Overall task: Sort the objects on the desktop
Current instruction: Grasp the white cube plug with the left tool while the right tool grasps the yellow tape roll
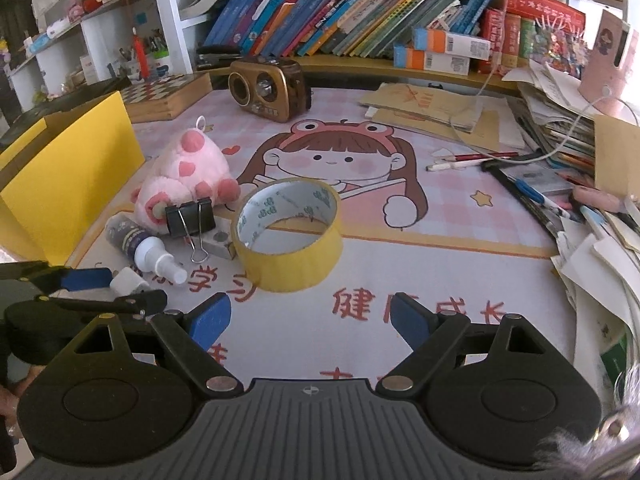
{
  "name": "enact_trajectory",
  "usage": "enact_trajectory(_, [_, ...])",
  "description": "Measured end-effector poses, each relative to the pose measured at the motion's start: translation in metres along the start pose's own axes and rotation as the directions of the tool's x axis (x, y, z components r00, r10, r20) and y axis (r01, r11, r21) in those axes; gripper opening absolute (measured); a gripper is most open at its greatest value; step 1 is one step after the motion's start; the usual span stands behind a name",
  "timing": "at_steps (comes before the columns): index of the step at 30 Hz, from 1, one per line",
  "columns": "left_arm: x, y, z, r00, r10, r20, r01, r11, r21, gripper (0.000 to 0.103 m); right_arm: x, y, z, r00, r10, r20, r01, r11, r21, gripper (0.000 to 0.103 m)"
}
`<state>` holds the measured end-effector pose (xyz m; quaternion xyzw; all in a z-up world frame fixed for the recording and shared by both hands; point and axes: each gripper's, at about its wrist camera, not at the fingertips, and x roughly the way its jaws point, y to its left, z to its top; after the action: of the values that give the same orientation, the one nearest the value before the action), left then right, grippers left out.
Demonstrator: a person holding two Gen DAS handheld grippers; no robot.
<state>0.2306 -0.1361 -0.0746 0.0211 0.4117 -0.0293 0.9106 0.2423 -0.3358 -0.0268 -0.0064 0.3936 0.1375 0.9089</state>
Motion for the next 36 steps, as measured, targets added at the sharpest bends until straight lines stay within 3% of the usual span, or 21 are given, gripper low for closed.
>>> enact_trajectory(5, [0.000, 0.000, 0.001, 1.000, -0.014, 0.019, 0.014, 1.000, 0.019, 0.043, 0.015, 0.000, 0.007, 1.000, 0.011, -0.016, -0.011, 1.000, -0.014, 0.086])
enact_trajectory(9, [0.000, 0.005, 0.003, 0.999, -0.031, 0.012, 0.031, 0.999, -0.010, 0.043, 0.029, 0.003, 0.012, 1.000, 0.008, -0.022, -0.009, 0.999, -0.049, 0.093])
enact_trajectory(16, [-0.026, 0.023, 0.003, 0.998, -0.051, 0.027, 0.054, 0.988, -0.145, 0.043, 0.055, 0.009, 0.024, 1.000, 0.019, -0.009, -0.021, 0.991, -0.133, 0.100])
enact_trajectory(22, [-0.051, 0.033, -0.002, 0.999, -0.023, 0.043, 0.031, 0.980, -0.198, 0.043, 0.081, 0.000, 0.042, 0.990, 0.134, -0.035, -0.138, 0.957, -0.254, 0.100])
enact_trajectory(30, [-0.059, 0.040, -0.002, 0.999, -0.007, 0.044, 0.017, 0.971, -0.239, 0.043, 0.110, -0.001, 0.055, 0.952, 0.255, -0.169, -0.303, 0.854, -0.422, 0.100])
enact_trajectory(33, [-0.061, 0.039, -0.002, 0.999, -0.010, 0.049, 0.022, 0.970, -0.240, 0.043, 0.116, 0.000, 0.056, 0.942, 0.276, -0.189, -0.332, 0.841, -0.426, 0.100])
enact_trajectory(36, [-0.063, 0.038, -0.002, 0.999, -0.015, 0.052, 0.026, 0.971, -0.236, 0.043, 0.117, 0.001, 0.059, 0.944, 0.277, -0.180, -0.328, 0.844, -0.425, 0.090])
